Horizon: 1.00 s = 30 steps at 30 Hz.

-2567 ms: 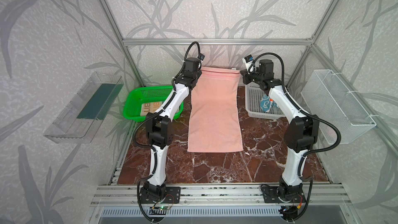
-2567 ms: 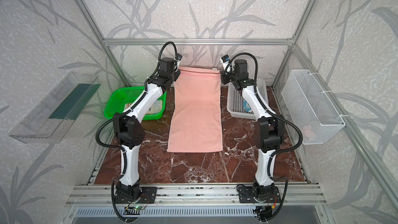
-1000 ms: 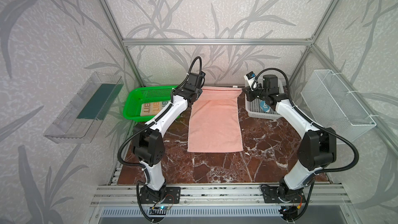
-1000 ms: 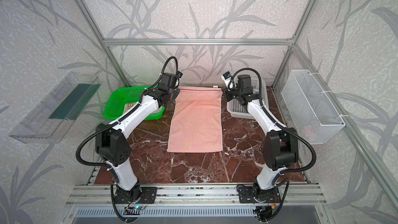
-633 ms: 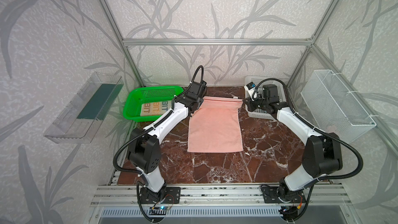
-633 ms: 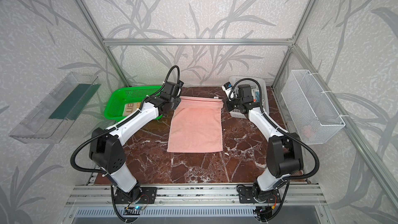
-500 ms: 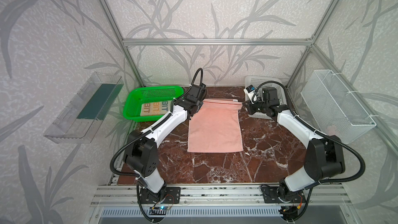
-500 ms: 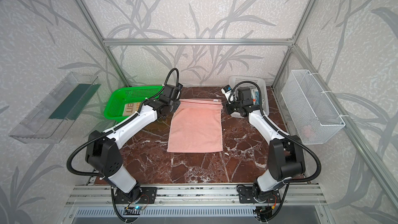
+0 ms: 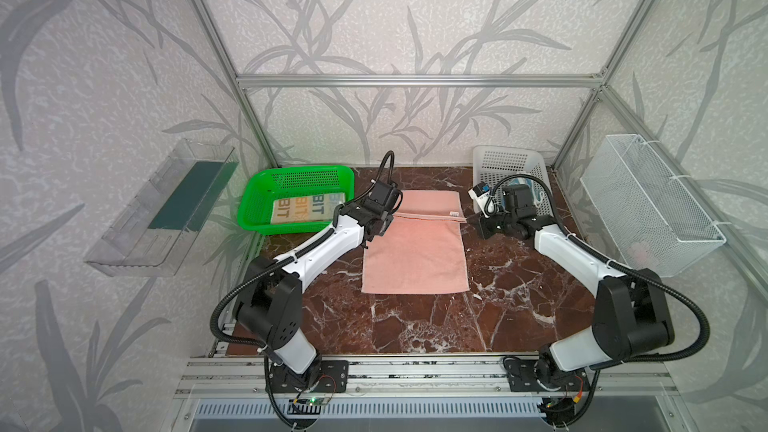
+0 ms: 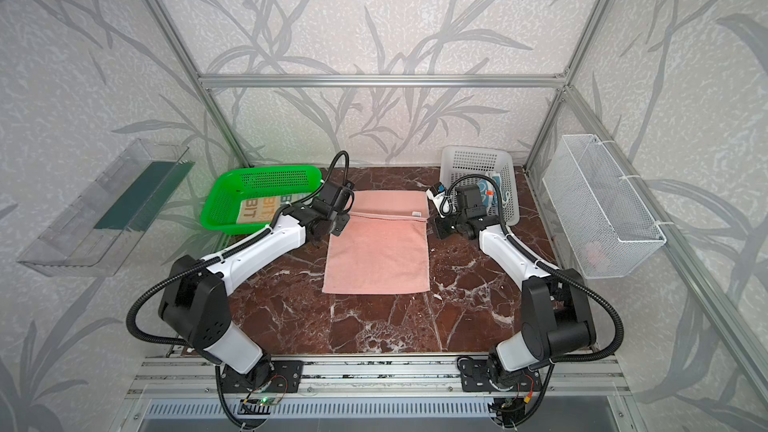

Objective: Fold and stack the towels
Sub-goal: 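Drag the held edge toward the robot with both grippers, folding the towel over itself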

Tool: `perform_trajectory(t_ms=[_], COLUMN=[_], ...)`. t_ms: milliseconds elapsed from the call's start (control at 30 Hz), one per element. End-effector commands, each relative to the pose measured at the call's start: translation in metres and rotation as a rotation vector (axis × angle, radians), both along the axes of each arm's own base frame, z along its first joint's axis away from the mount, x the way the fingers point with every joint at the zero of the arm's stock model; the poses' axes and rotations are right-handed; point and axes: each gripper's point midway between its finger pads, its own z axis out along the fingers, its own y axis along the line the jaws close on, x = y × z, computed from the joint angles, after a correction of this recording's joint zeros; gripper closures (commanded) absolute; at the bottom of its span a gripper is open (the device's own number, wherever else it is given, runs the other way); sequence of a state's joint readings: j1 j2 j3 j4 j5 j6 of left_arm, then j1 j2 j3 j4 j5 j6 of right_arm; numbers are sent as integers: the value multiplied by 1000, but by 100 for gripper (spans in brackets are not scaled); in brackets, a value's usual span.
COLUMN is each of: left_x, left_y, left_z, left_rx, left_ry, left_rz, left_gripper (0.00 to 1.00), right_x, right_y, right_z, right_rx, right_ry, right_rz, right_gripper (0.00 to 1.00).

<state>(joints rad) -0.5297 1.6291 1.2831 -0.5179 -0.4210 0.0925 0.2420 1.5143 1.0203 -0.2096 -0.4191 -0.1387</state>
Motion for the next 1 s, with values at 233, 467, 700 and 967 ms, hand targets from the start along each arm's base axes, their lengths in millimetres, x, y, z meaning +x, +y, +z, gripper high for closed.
perform_trajectory(t_ms=[233, 467, 700, 967], left_x=[-17, -15, -26, -47], left_y=[-1, 0, -3, -2], left_z=[-43, -29, -10, -6], left_rx=[-9, -24, -62, -86], left_ry=[115, 80, 58, 63], left_rz=[63, 71, 42, 34], left_gripper=[100, 100, 100, 100], right_x=[-25, -23, -37, -64], right_y=[3, 7, 2, 0], right_z=[-50, -43, -19, -13], right_rx=[-22, -33, -42, -63], right_ry=[197, 199, 176, 177], right_rz=[-36, -18, -9, 3], right_gripper=[100, 100, 100, 100])
